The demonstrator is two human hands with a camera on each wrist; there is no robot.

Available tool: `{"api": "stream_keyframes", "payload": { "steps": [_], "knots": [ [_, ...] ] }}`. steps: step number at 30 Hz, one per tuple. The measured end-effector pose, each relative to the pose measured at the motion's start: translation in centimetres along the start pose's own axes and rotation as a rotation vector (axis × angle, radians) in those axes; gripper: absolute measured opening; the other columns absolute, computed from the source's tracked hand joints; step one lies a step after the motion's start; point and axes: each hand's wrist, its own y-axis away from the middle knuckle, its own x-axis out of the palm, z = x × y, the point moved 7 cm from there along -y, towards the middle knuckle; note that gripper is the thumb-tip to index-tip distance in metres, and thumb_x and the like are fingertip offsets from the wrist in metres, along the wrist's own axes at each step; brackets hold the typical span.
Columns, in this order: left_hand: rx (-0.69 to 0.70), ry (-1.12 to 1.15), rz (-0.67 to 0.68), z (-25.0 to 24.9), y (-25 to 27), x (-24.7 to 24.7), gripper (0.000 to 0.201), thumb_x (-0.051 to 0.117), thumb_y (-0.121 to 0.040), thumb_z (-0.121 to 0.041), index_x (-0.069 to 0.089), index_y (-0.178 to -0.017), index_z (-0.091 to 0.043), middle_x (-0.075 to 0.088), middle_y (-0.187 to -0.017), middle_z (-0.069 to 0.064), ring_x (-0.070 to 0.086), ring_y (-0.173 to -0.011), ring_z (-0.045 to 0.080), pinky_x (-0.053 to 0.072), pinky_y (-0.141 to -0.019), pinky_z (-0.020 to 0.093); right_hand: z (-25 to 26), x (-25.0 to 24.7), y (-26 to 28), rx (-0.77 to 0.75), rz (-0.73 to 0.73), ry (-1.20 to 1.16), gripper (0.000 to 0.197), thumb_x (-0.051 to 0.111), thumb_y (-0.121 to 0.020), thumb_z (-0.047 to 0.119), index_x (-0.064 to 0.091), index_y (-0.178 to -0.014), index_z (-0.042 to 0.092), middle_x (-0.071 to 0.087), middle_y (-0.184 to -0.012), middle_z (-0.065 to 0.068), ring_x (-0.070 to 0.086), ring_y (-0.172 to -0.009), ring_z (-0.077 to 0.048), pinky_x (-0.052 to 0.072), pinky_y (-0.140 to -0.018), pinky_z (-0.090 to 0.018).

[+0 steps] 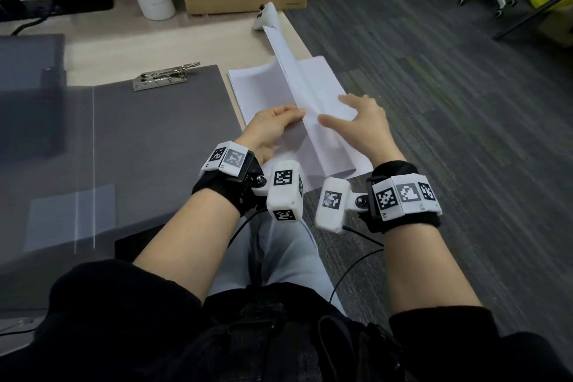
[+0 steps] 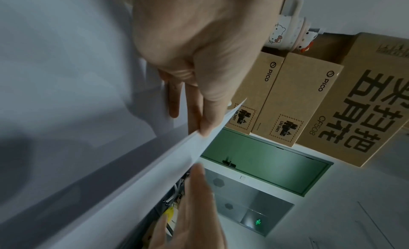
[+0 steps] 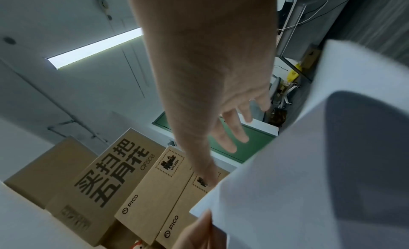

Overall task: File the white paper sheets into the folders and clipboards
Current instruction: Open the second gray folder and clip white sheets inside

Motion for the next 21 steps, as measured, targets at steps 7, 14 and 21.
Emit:
{"api": "stream_keyframes", "payload": {
  "steps": [7, 14, 21],
  "knots": [
    [-0.014, -0.01, 0.075, -0.3, 0.6, 0.4, 0.011, 0.061, -0.09, -0.022, 0.068, -0.087, -0.014, 0.074, -0.079, -0.002, 0.068, -0.08, 0.014, 0.056, -0.076, 0.028, 1.7, 3.3, 1.2, -0.037, 0.189, 0.041, 0.078, 0.074, -0.074, 0.014, 0.034, -0.141, 0.011, 0.049, -0.134, -0.006, 0.046, -0.126, -0.022, 0.041, -0.089, -0.015],
    [0.022, -0.081, 0.071, -1.5, 1.4, -0.8, 0.017, 0.055, -0.092, -0.038, 0.061, -0.092, -0.022, 0.07, -0.097, -0.003, 0.063, -0.097, 0.014, 0.04, -0.075, 0.022, 2.6, 0.8, 2.0, 0.02, -0.18, 0.09, 0.028, 0.05, -0.078, 0.002, 0.052, -0.106, 0.001, 0.061, -0.105, -0.019, 0.057, -0.094, -0.037, 0.041, -0.069, -0.034],
    [0.251, -0.008, -0.426, -5.3, 2.8, -8.8, 0.021, 0.06, -0.09, -0.017, 0.056, -0.11, -0.012, 0.058, -0.103, 0.004, 0.056, -0.081, 0.012, 0.044, -0.07, 0.023, 7.3, -1.1, 3.0, -0.206, -0.339, -0.164, 0.032, 0.046, -0.072, -0.003, 0.059, -0.1, 0.005, 0.063, -0.09, -0.004, 0.055, -0.076, -0.022, 0.041, -0.065, -0.024]
  ]
}}
